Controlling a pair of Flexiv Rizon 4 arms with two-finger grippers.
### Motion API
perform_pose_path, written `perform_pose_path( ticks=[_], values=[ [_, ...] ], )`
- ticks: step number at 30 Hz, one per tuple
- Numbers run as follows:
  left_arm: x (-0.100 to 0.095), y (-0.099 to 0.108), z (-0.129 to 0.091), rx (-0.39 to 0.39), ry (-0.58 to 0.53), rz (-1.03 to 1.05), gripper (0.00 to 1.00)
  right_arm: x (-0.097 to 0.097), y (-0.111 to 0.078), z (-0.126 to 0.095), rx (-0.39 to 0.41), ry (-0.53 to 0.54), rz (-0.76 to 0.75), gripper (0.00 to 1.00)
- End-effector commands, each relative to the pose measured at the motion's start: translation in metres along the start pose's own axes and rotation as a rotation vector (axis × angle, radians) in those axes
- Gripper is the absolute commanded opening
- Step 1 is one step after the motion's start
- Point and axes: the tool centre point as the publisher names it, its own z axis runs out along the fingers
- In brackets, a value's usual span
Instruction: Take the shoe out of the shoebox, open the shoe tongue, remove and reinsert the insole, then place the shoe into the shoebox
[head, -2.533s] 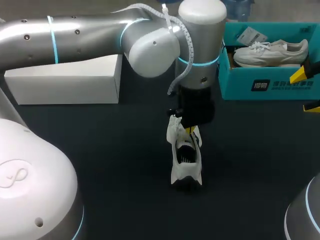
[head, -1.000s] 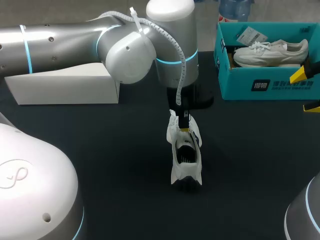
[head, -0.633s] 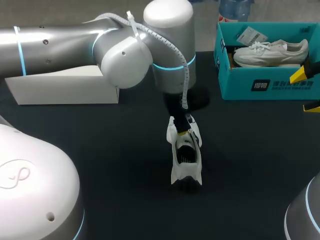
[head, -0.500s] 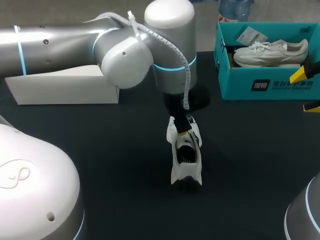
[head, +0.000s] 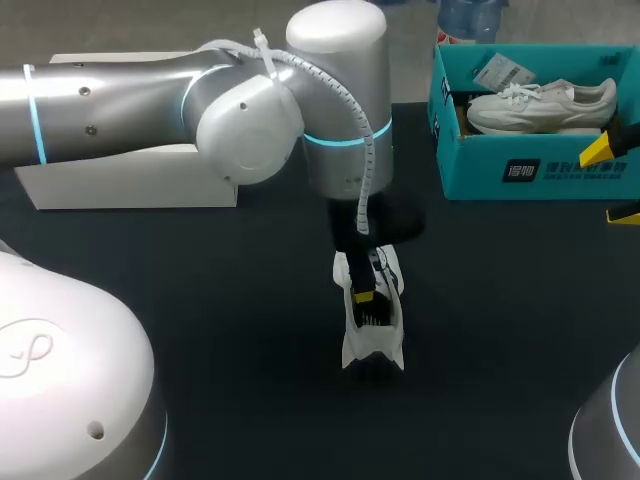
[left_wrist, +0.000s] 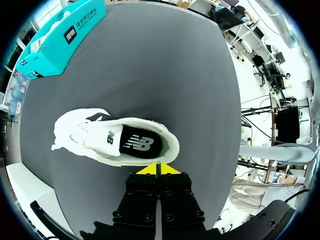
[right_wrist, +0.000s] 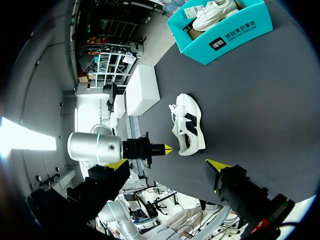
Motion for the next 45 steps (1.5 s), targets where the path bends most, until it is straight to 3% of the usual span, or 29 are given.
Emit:
perform_pose_path(
  ticks=[1, 2, 3, 4, 5, 6, 16, 28, 45],
  values=[
    [0.016, 0.016, -0.003, 0.037, -0.005, 0.016, 0.0, 0.0, 0.0, 0.0, -0.001, -0.001, 0.001, 1.0],
    [0.019, 0.016, -0.004, 0.036, -0.009, 0.029, 0.0, 0.0, 0.0, 0.0, -0.001, -0.001, 0.001, 1.0],
    [0.022, 0.016, -0.003, 0.029, -0.014, 0.041, 0.13, 0.0, 0.0, 0.0, -0.001, -0.001, 0.001, 1.0],
    [0.026, 0.017, -0.003, 0.022, -0.011, 0.047, 0.45, 0.0, 0.0, 0.0, -0.001, -0.001, 0.001, 1.0],
    [0.028, 0.016, -0.002, 0.012, -0.014, 0.063, 0.88, 0.0, 0.0, 0.0, -0.001, -0.001, 0.001, 1.0],
    [0.031, 0.016, -0.001, 0.01, -0.014, 0.064, 1.0, 0.0, 0.0, 0.0, -0.001, -0.001, 0.001, 1.0],
    [0.042, -0.002, 0.019, 0.032, -0.002, 0.181, 1.0, 0.0, 0.0, 0.0, -0.001, -0.001, 0.001, 1.0],
    [0.035, -0.023, 0.043, -0.02, 0.007, 0.26, 1.0, 0.0, 0.0, 0.0, -0.001, -0.001, 0.001, 1.0],
    [0.011, -0.019, 0.093, 0.0, 0.018, 0.268, 1.0, 0.0, 0.0, 0.0, -0.001, -0.001, 0.001, 1.0]
  ],
)
